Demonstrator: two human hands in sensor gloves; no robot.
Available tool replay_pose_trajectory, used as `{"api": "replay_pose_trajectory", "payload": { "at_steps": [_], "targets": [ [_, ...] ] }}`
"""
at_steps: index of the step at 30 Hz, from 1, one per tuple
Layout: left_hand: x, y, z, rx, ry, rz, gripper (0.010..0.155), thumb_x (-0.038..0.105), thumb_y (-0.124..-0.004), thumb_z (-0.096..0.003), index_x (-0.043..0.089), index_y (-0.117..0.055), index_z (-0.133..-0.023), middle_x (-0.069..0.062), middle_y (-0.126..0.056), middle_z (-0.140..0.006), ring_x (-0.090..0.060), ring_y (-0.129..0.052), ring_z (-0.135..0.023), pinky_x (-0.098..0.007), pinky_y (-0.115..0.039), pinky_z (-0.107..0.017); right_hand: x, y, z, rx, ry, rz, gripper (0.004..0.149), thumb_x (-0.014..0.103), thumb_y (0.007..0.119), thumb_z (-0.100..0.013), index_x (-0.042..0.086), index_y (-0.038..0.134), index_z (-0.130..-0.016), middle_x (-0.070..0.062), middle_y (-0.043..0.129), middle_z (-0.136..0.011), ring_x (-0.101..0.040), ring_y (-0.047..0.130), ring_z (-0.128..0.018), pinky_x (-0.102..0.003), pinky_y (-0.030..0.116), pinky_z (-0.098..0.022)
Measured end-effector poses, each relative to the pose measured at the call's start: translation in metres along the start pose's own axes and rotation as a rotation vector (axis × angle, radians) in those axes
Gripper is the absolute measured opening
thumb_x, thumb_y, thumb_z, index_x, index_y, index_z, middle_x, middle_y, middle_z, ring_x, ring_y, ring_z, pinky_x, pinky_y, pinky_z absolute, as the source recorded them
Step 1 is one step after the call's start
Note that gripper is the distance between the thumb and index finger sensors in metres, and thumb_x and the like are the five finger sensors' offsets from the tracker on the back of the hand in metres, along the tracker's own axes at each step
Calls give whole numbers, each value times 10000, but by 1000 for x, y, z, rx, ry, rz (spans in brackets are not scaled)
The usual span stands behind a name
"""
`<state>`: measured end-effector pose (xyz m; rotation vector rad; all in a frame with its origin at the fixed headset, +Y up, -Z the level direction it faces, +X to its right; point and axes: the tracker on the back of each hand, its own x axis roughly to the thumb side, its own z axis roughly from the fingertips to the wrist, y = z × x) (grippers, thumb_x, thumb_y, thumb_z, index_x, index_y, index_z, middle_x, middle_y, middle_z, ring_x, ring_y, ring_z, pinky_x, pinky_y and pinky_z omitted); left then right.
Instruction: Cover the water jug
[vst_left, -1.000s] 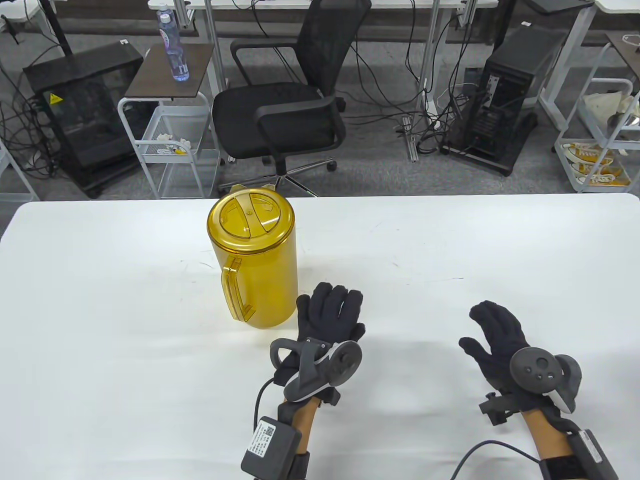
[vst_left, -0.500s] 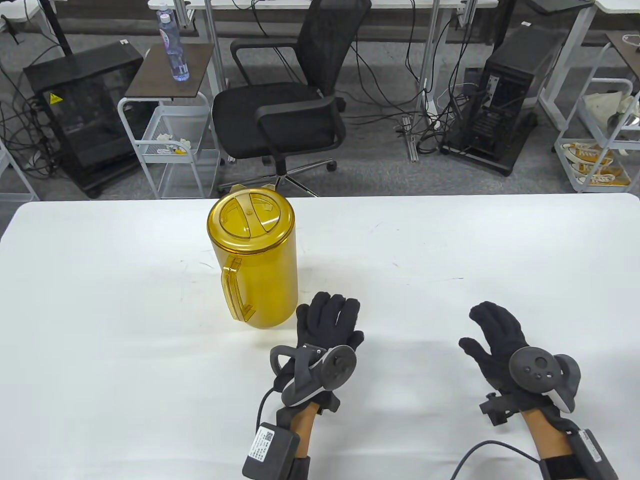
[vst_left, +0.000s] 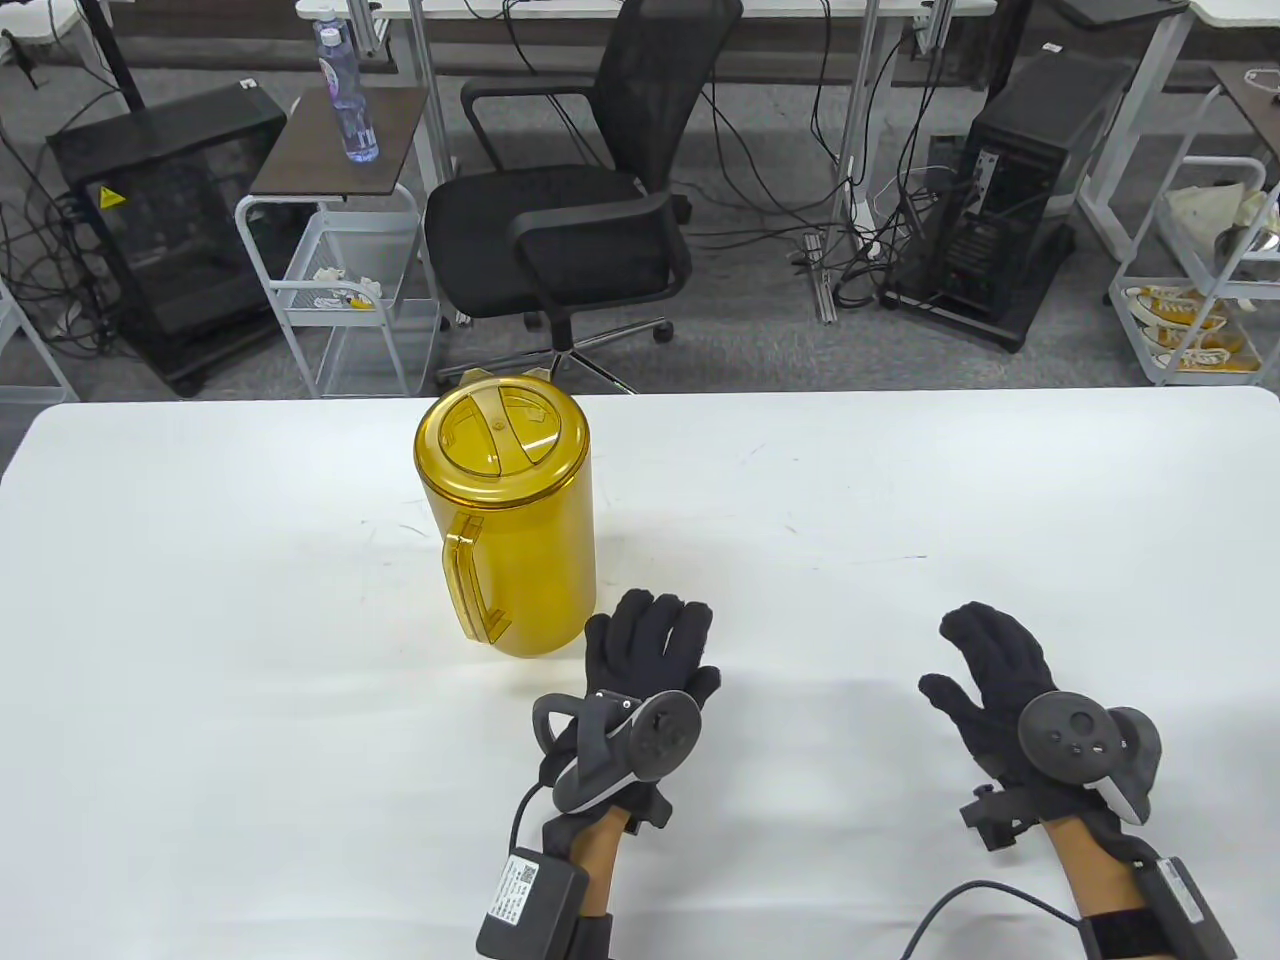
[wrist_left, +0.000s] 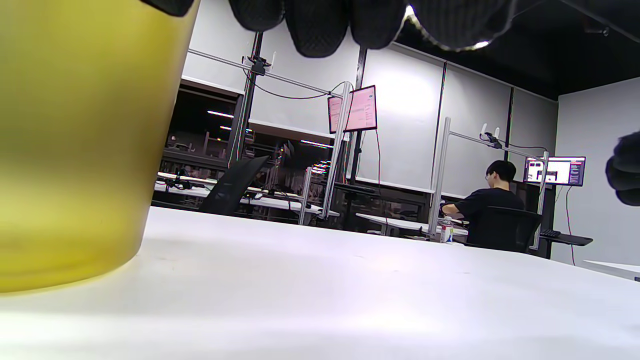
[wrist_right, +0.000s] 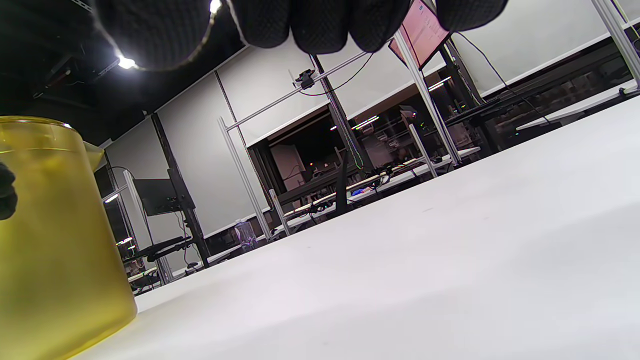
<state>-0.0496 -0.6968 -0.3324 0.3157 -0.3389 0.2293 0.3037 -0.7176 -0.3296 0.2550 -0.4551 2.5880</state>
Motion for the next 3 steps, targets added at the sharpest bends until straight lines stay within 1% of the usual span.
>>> {"api": "replay_pose_trajectory", "payload": {
  "at_steps": [3],
  "targets": [
    [0, 1, 0, -6, -1, 0, 646, 471, -705, -541, 265, -575, -1139, -76, -581, -1227, -365, -483, -1152, -665, -479, -809, 0, 0, 0, -1, 0, 1, 691, 514, 737, -501, 257, 490, -1093, -101, 504, -1179, -399, 521, -1069, -645, 525, -746]
  ]
}}
